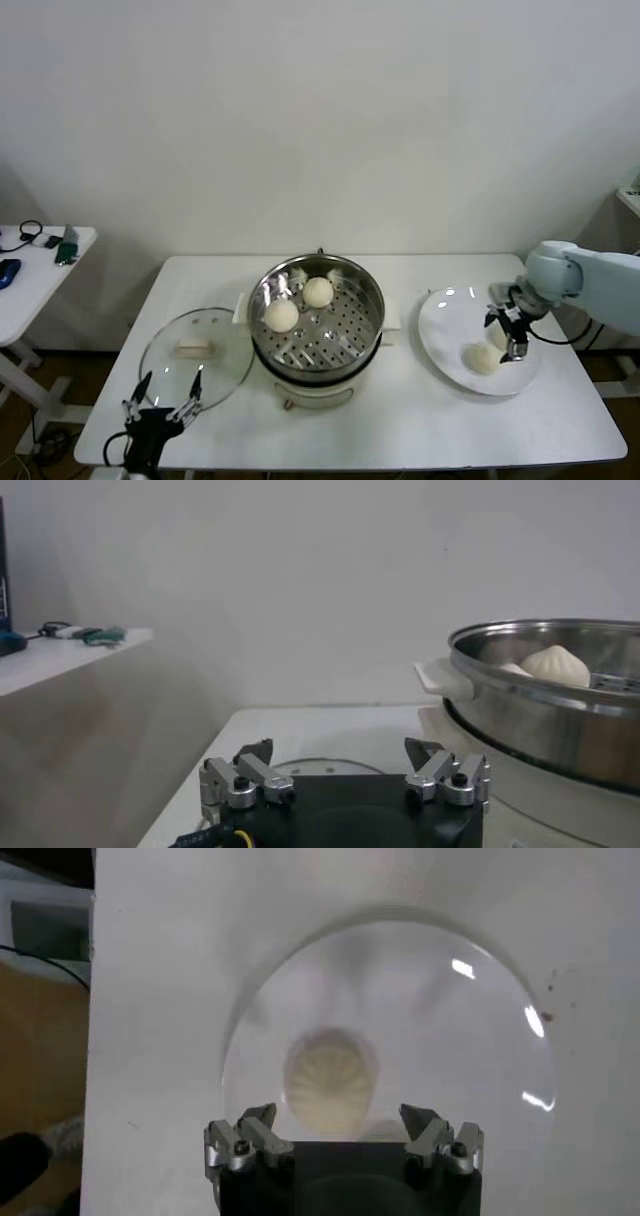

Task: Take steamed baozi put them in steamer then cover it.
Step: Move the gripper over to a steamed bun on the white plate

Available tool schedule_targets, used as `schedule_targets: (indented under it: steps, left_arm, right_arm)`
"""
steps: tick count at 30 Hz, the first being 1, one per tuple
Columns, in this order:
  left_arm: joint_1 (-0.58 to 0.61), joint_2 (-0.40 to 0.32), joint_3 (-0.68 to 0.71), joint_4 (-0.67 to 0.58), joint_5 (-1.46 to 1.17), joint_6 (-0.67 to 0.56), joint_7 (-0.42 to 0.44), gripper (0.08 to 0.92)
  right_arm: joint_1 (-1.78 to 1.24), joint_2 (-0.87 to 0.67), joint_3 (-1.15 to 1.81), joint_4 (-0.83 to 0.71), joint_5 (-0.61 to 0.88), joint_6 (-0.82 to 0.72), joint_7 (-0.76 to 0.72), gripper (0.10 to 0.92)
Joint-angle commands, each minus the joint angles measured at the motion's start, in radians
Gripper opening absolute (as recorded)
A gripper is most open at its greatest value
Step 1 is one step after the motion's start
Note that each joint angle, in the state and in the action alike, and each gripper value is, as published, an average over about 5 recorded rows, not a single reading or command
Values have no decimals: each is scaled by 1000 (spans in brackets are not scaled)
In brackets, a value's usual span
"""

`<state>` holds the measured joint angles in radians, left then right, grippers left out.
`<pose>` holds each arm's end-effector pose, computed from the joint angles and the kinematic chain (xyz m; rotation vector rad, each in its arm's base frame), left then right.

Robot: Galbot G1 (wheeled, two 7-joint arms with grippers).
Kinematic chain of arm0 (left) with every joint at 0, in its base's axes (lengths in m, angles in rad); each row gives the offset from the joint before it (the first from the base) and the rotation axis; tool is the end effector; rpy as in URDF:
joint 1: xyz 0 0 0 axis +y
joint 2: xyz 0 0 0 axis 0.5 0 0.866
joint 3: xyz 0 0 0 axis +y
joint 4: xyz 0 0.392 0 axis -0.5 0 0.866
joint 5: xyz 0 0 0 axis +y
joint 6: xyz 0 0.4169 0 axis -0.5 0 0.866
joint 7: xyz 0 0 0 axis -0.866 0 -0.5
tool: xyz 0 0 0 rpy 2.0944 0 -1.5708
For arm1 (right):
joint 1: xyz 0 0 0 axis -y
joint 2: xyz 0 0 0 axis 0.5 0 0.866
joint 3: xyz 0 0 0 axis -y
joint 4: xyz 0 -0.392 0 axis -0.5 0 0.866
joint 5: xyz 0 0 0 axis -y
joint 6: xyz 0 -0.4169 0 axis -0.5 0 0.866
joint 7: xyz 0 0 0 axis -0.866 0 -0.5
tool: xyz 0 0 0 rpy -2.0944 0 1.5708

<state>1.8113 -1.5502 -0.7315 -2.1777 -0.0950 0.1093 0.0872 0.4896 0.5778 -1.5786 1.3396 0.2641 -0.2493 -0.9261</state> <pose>0.1362 0.0739 -0.3421 0.1035 -2.8817 -0.0483 0.5520 -0.2173 -0.2245 1.1861 -1.2457 1.2966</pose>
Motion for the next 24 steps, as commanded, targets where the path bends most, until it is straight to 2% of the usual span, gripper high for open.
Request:
schedule_targets:
  steps: [1, 12, 20, 24]
  left_arm:
    - [4, 1, -2, 2, 1, 0, -1, 823]
    - [3, 2, 0, 3, 3, 2, -1, 823]
    - [-3, 1, 6, 5, 4, 2, -3, 823]
    - [-1, 0, 6, 6, 5, -2, -4, 823]
  right_arm:
    - [-199, 14, 139, -93, -47, 1, 16, 823]
    - [-244, 44, 186, -117, -53, -10, 37, 810]
    - [-187, 47, 171, -115, -41, 6, 30, 642]
    - [-125, 49, 141, -104, -38, 36, 8, 609]
